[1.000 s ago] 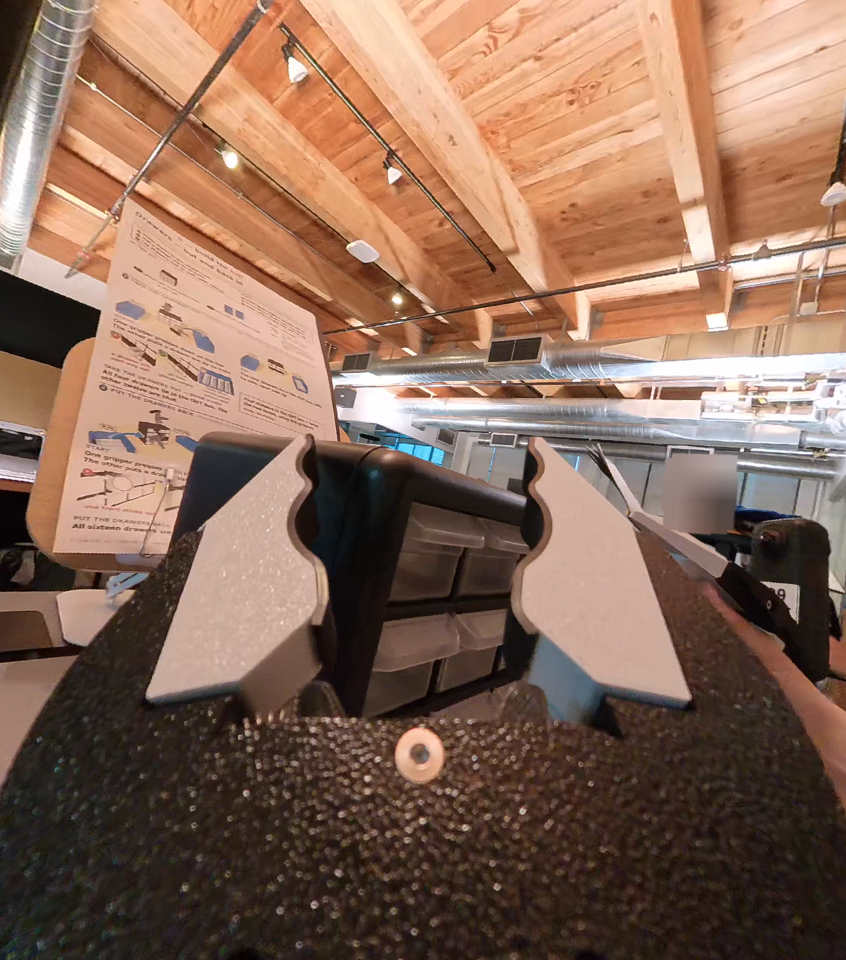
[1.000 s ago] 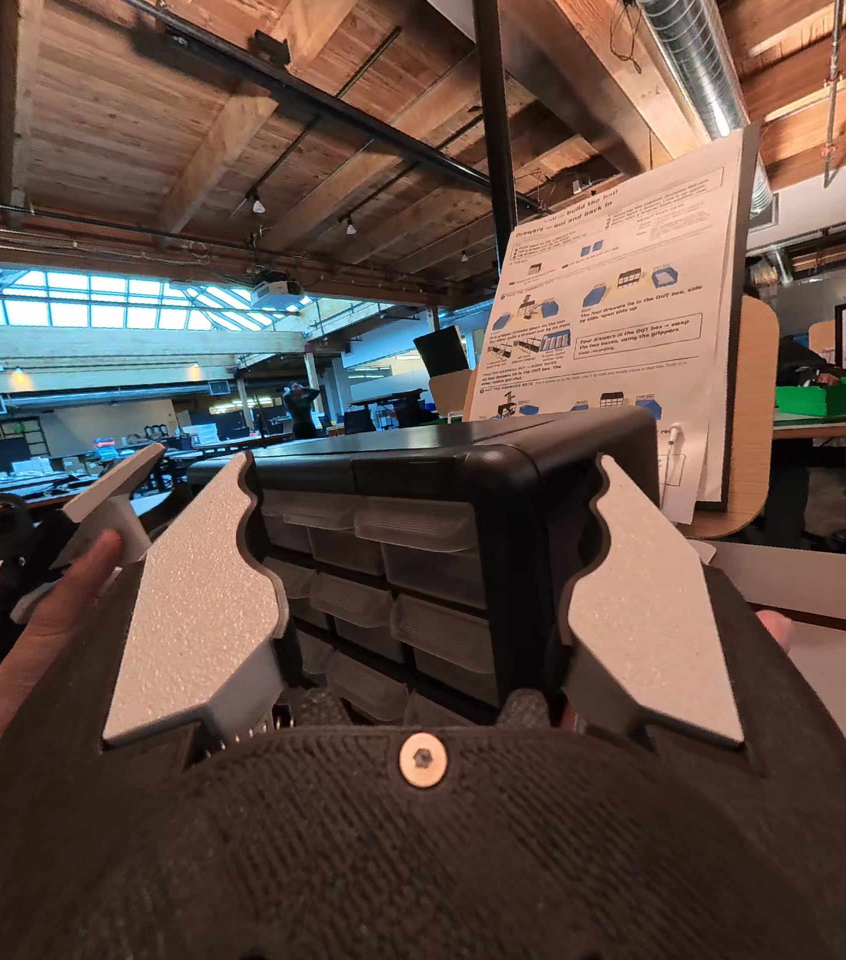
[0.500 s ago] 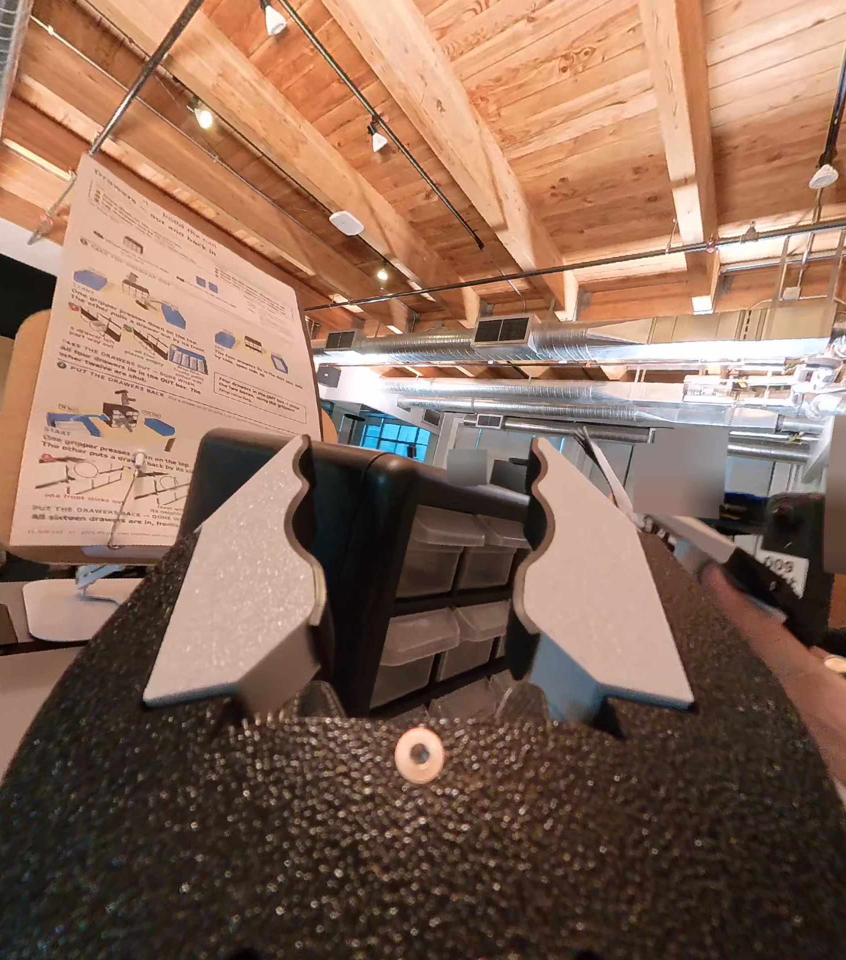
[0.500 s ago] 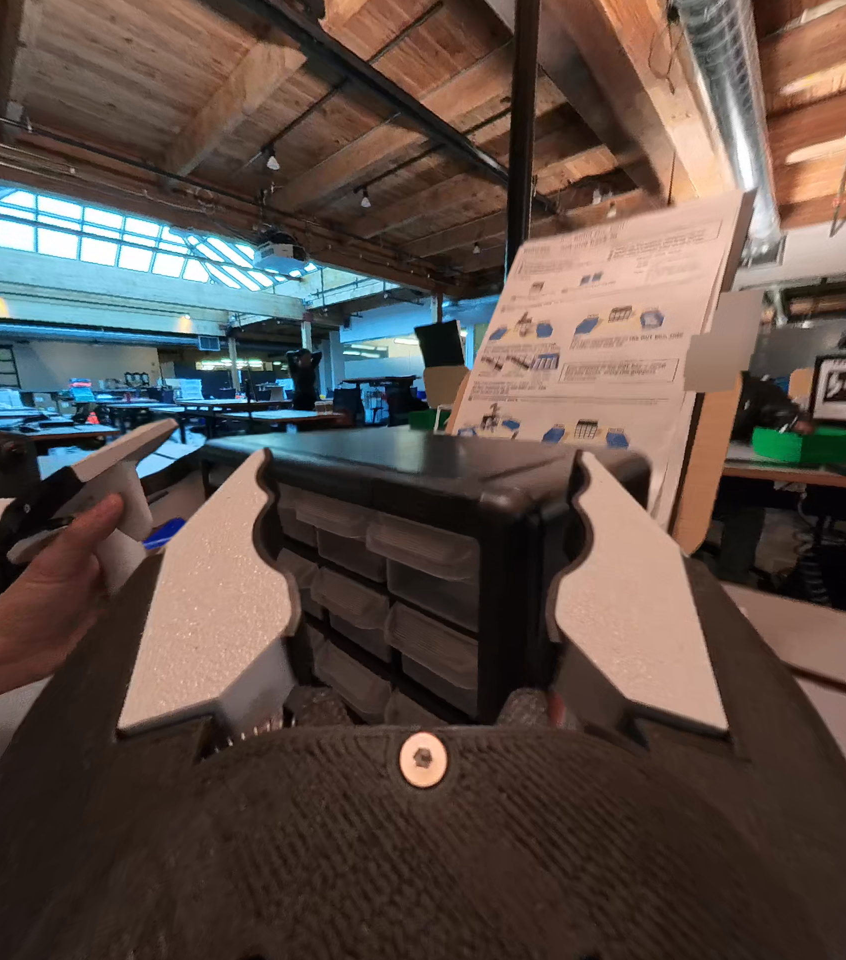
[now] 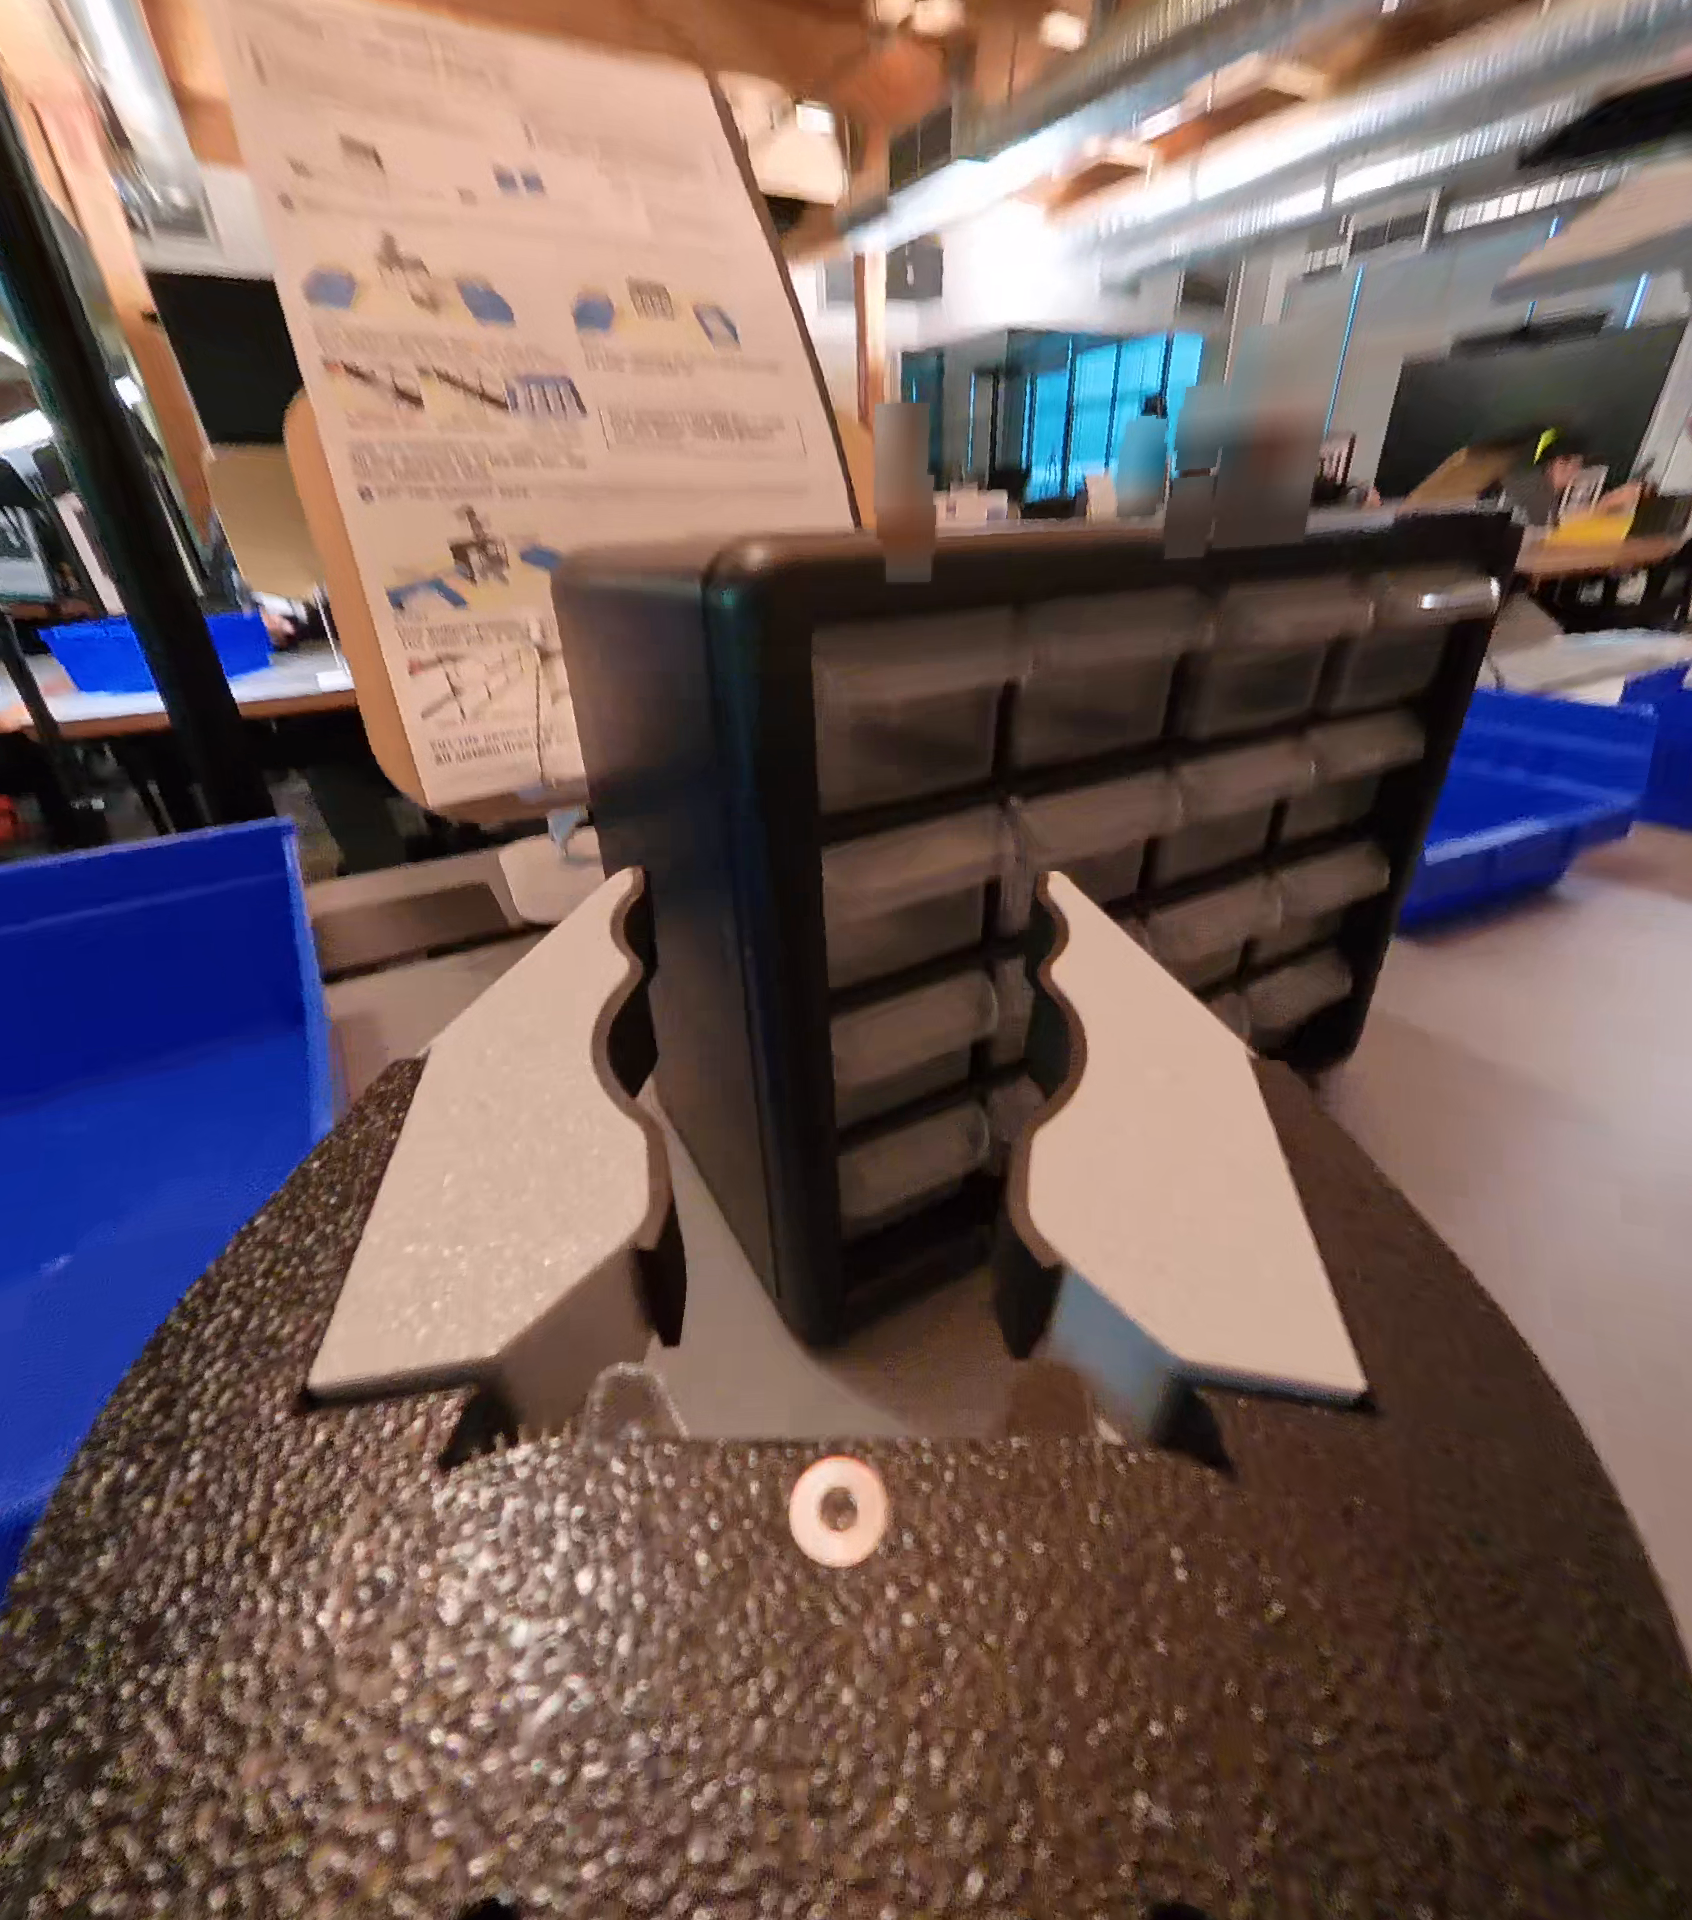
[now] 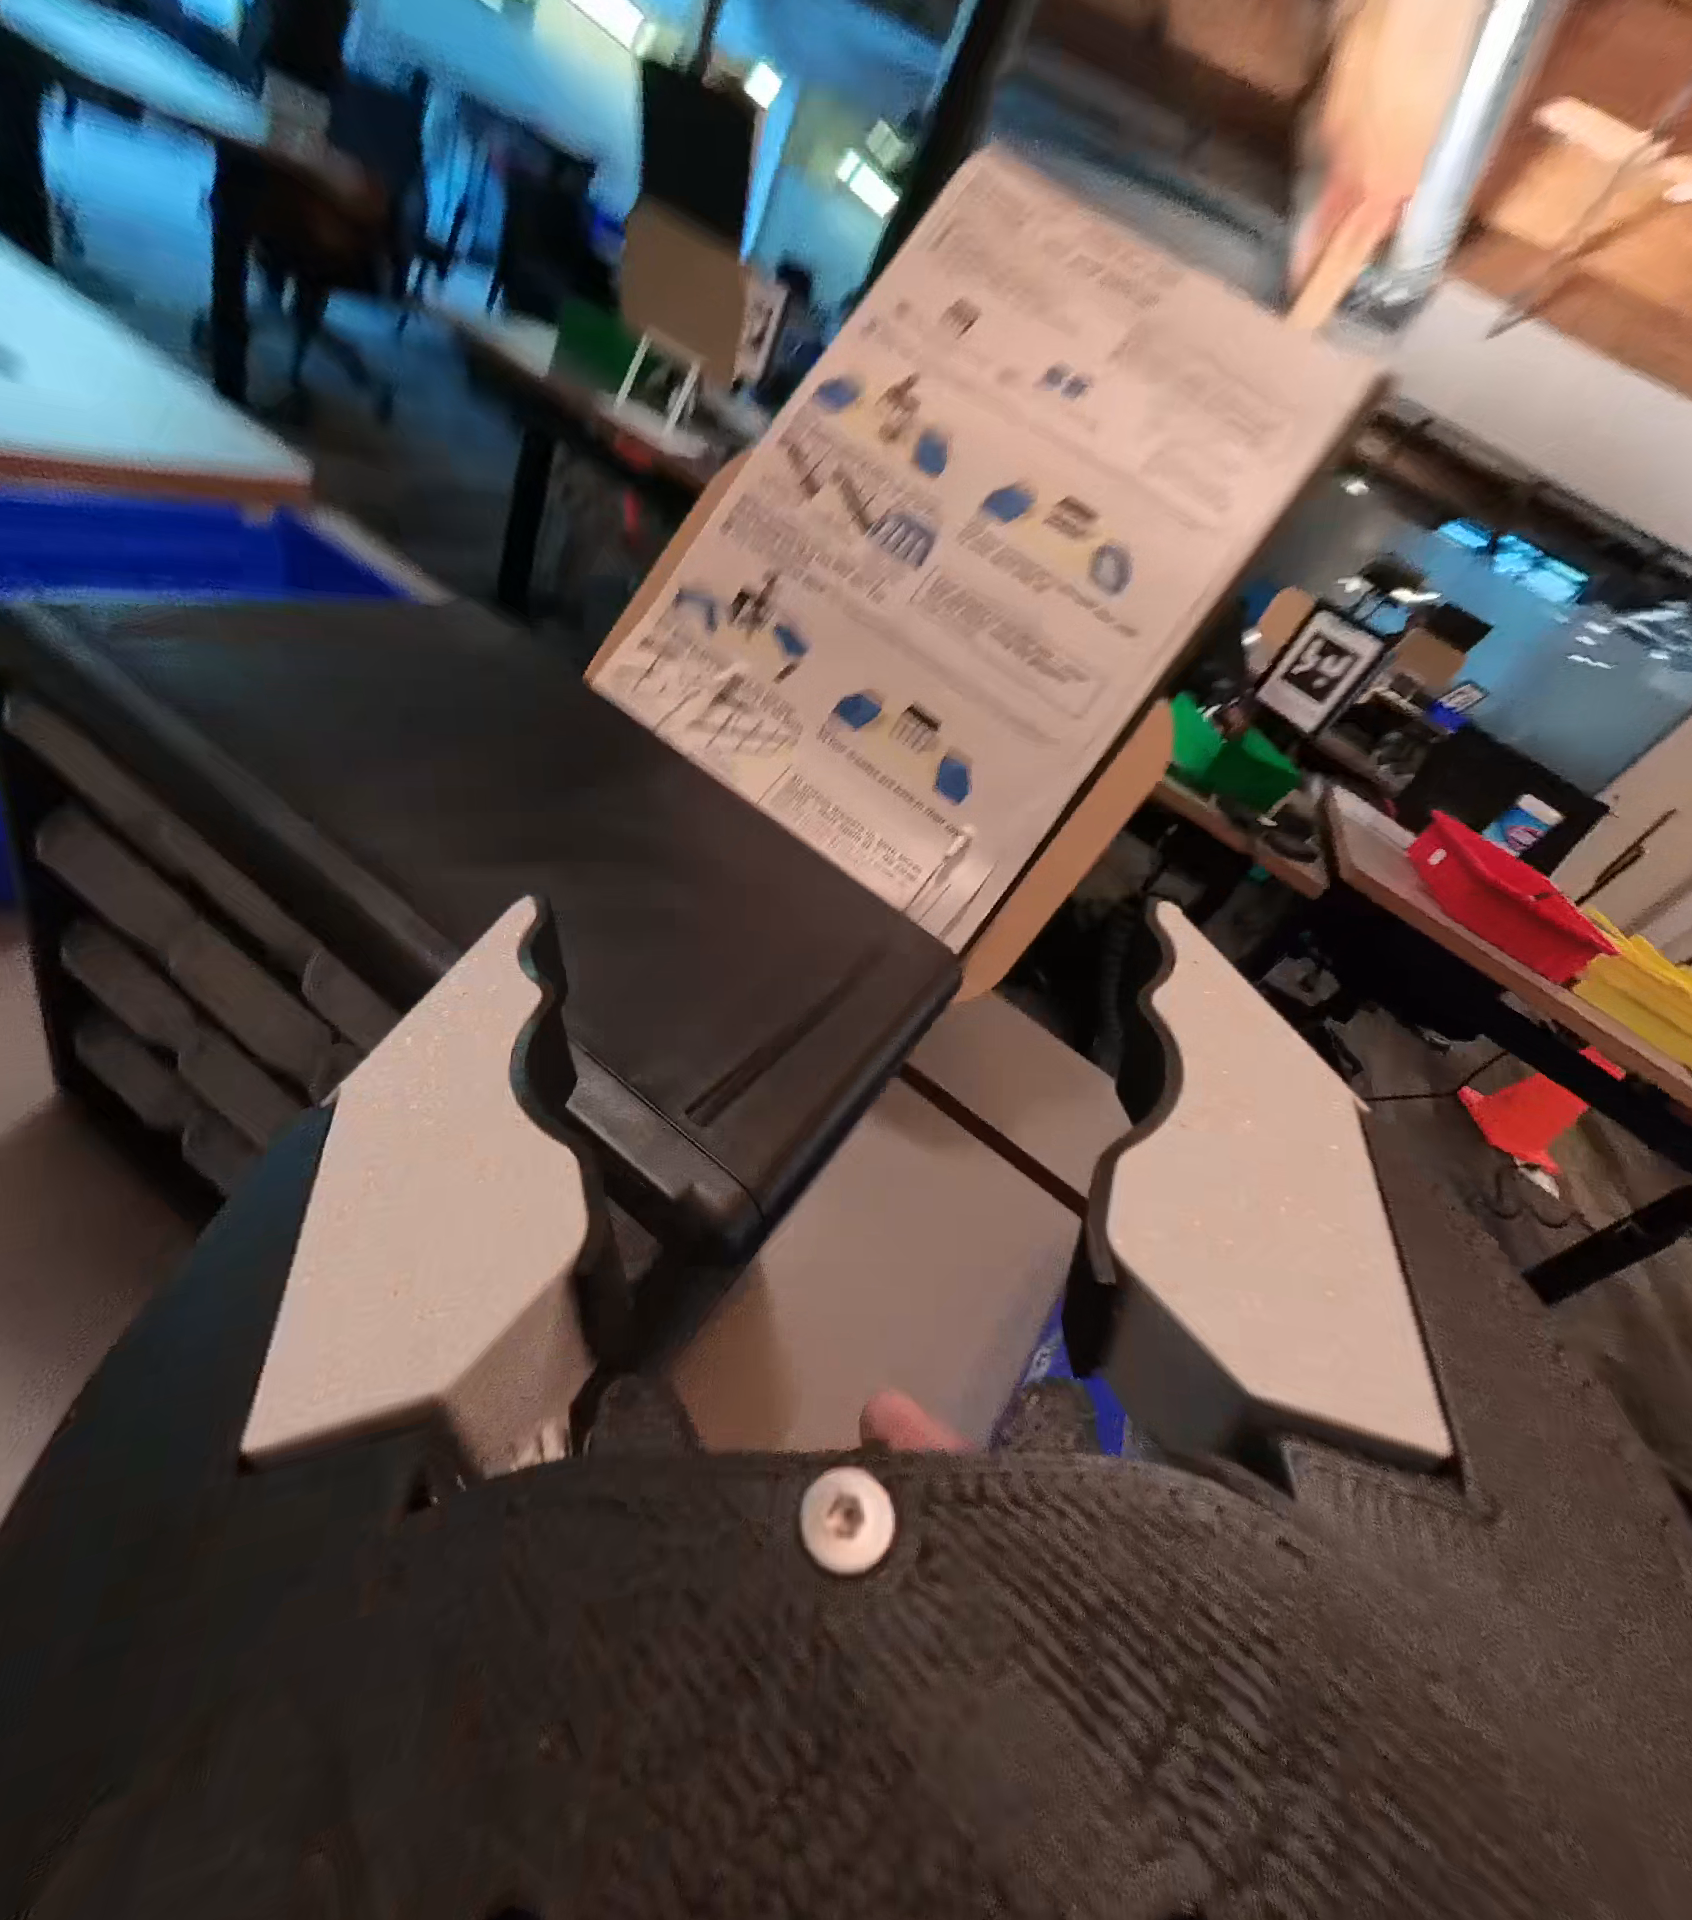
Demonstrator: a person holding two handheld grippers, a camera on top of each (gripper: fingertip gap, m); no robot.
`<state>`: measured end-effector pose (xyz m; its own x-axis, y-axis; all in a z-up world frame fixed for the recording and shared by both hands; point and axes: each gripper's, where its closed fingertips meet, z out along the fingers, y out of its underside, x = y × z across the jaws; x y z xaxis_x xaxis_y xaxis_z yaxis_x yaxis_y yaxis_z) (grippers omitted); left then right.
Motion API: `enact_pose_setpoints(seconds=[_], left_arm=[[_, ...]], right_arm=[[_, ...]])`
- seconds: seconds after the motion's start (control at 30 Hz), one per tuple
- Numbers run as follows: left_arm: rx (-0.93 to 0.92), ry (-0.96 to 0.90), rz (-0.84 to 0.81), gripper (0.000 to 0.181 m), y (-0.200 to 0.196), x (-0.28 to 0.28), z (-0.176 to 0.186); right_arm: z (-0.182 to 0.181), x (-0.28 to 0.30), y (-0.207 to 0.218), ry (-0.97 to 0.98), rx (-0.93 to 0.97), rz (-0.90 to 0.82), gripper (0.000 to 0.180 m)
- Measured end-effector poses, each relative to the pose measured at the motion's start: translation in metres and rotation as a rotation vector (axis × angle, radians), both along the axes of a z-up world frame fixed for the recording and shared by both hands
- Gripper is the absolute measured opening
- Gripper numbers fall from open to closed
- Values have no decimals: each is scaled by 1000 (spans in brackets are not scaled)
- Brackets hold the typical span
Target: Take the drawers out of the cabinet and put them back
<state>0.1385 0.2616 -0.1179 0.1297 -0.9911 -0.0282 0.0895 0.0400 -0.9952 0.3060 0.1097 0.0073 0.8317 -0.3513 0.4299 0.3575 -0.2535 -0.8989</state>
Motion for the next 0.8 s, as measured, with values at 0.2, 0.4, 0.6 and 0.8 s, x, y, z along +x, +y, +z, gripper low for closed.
enact_pose_setpoints(seconds=[0.2,0.4,0.6,0.8], left_arm=[[-4,229,-5,70,-4,2,-26],[109,359,40,69,4,-12,-29],[157,416,-55,55,19,-22,4],[346,593,-269,20,20,-5,55]], right_arm=[[-18,-38,50,-37,-274,184,100],[-40,-105,61,64,-198,266,101],[-120,-160,62,239,-170,257,101],[-163,-200,85,503,4,232,98]])
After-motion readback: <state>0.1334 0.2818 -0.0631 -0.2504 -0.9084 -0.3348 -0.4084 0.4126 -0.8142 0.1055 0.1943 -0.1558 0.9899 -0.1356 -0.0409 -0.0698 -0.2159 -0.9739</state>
